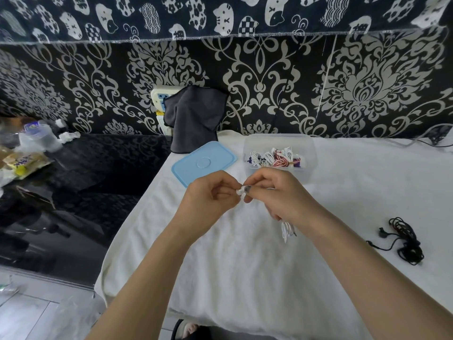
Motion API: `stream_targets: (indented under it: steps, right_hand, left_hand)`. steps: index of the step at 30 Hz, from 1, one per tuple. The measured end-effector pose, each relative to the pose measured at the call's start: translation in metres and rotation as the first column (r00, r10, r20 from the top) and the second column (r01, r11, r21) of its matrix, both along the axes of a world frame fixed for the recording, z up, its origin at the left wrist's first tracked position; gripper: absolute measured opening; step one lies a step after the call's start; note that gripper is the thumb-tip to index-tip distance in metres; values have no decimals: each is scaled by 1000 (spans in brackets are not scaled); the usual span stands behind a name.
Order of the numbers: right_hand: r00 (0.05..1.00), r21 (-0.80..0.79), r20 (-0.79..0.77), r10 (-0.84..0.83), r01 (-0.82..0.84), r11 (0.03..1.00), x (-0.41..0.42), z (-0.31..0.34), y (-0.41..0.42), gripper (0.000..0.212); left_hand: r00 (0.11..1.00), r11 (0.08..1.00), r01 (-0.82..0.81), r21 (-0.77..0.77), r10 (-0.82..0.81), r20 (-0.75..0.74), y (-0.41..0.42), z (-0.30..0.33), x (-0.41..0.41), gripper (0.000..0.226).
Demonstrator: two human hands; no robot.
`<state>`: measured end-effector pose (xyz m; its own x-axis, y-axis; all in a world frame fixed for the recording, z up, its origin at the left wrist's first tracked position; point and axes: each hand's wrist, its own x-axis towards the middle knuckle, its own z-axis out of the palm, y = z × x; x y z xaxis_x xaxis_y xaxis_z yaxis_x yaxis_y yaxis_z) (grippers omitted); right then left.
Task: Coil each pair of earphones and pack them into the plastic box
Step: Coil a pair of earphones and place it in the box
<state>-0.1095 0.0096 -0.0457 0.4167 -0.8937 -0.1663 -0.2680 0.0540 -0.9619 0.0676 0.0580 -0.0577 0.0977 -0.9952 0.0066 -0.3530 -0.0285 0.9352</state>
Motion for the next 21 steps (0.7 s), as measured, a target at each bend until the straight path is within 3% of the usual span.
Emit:
stream_targets:
  steps: [7,12,21]
  right_hand:
    - [996,131,92,16,-28,991,-4,3,-3,9]
    - [981,247,194,-12,-37,968,-5,7,-4,10]
    - [957,308,289,32,-124,943,-6,10,-5,4]
  left_hand:
    - [1000,1000,24,-18,-25,-15,5,8,2,17]
    - [990,997,62,-49,-68,-121,5,11,5,17]
    - [954,993,111,-44,-119,-276,7,13,9,16]
